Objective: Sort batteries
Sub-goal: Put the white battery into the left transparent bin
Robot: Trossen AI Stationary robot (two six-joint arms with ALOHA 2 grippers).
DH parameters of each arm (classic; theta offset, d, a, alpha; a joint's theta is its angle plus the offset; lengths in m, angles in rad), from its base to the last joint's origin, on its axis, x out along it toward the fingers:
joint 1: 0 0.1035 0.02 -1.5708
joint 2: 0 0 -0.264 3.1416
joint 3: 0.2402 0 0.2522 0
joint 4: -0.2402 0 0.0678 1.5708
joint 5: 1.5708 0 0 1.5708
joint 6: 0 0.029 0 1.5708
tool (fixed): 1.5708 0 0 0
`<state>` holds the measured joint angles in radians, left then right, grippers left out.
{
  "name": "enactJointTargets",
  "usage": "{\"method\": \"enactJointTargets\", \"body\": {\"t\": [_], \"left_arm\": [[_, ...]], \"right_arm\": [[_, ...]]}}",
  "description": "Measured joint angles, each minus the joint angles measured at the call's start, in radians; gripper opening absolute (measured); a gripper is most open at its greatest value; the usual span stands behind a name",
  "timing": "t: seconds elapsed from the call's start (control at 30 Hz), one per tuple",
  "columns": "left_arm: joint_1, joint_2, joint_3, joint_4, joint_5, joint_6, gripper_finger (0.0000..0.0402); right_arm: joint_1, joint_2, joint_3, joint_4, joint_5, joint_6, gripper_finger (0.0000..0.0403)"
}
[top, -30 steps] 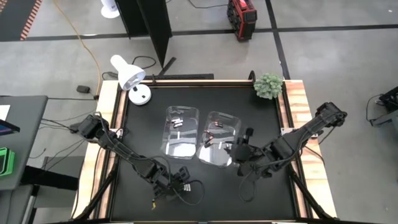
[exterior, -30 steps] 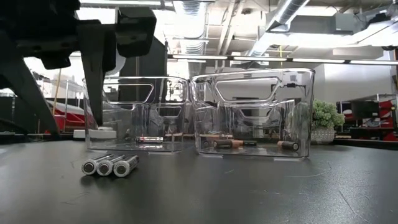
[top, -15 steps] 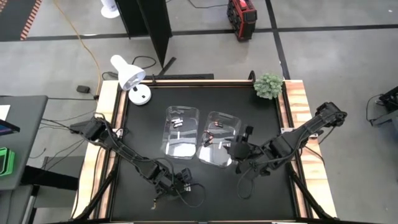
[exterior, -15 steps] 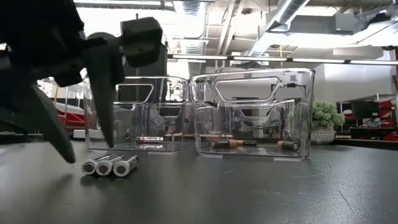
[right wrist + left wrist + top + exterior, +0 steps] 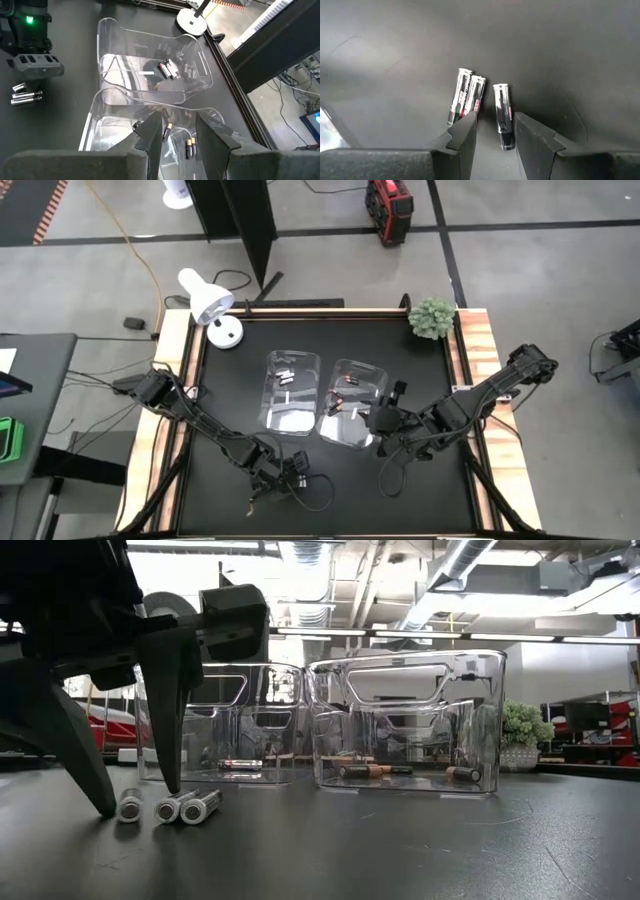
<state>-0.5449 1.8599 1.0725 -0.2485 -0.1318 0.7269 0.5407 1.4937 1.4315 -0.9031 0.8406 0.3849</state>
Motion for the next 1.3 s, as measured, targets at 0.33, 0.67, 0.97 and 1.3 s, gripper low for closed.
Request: {"method": "enactJointTargets", "body": {"t": [0.33, 0.67, 0.97, 1.3], "left_arm": [[0.0, 0.002, 0.0, -0.011, 0.026, -0.111, 0.0128], [0.015, 0.003, 0.0, -0.049, 0.103, -0.29, 0.0128], [0.017, 0.005, 0.0, -0.056, 0.13, -0.338, 0.0058], [0.017, 0.004, -0.001, -0.056, 0.13, -0.354, 0.0018]], "right_arm": [[0.0, 0.0, 0.0, -0.001, 0.0, 0.0, 0.0132], [0.0, 0.0, 0.0, 0.0, 0.0, 0.0, 0.0132], [0.0, 0.0, 0.0, 0.0, 0.0, 0.0, 0.0132], [0.0, 0.0, 0.0, 0.0, -0.001, 0.0, 0.0132]]}}
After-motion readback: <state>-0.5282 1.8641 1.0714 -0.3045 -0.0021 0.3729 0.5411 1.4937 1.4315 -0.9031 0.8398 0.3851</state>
